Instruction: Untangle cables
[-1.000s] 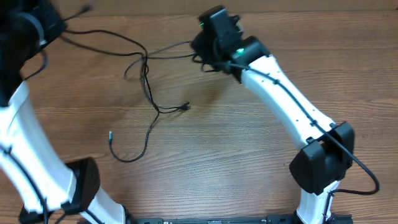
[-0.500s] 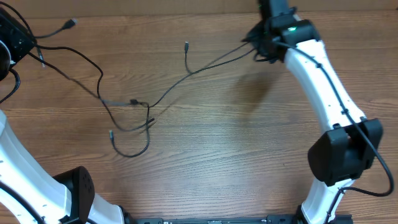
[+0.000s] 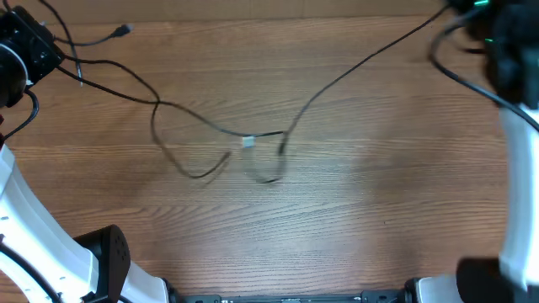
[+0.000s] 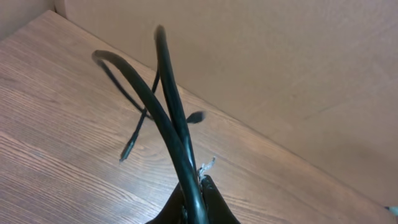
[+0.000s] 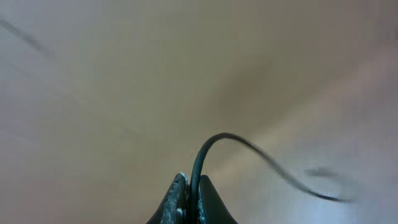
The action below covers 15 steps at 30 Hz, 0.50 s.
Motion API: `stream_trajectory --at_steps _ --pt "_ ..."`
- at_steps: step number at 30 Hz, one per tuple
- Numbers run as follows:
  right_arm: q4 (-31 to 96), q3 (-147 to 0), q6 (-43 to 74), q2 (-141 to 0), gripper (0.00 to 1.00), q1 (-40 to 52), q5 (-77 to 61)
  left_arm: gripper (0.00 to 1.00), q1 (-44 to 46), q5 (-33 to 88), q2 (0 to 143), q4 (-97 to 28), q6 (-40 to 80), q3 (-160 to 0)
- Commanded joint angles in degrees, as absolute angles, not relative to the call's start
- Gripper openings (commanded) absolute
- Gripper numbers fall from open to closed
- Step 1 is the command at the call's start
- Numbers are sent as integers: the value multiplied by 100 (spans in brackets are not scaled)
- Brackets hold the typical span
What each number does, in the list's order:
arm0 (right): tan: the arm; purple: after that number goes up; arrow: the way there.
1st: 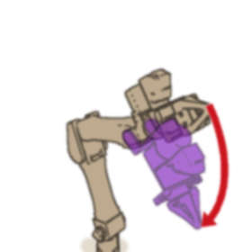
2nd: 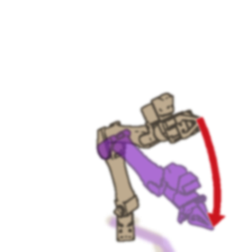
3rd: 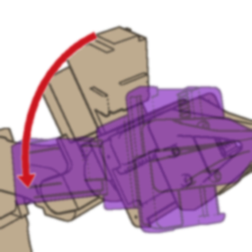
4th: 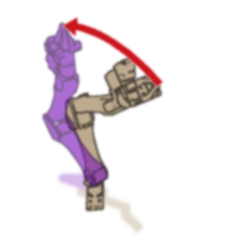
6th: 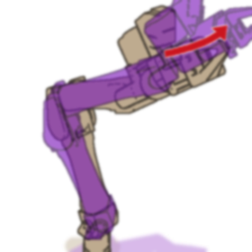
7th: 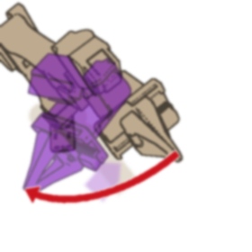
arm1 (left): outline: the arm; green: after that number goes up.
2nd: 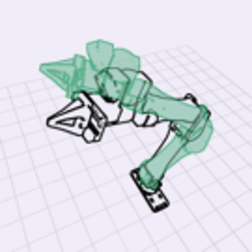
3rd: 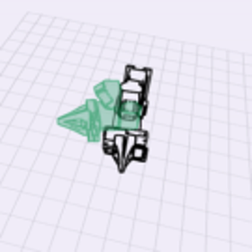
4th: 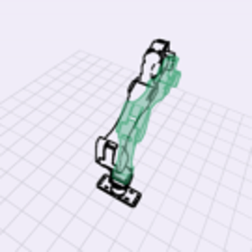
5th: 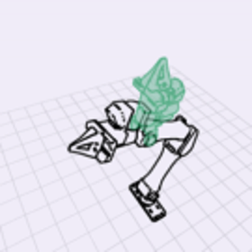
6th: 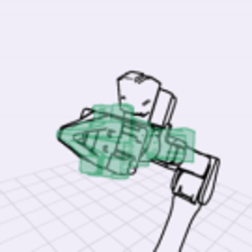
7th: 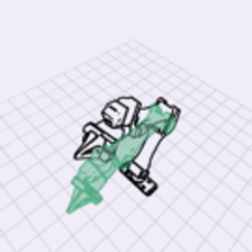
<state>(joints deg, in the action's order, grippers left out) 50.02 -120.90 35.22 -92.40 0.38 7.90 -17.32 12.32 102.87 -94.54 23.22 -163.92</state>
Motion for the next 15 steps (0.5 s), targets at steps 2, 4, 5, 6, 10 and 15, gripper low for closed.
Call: stream_trajectory --at_steps 2,4,5,6,10,15 --pt "4727 -12381 2849 -8892 4 -231 781 4 -1721 1297 10202 -9483 2071 -16435" --pt "4504 -12390 2659 -8805 4 -266 788 4 -1721 1291 10202 -9496 2062 -16435" --pt "4372 -12390 2620 -8761 4 -266 786 4 -1721 1273 10202 -9494 2021 -16435" --pt "4283 -12390 2624 -8711 4 -266 733 4 -1721 1210 10202 -9491 2010 -16435" --pt "4125 -12390 2626 -8525 4 -266 462 4 -1721 311 10267 -9509 2010 -16435" --pt "3942 -12383 2421 -8680 4 -327 854 4 -1721 760 10381 -9620 2010 -16435"
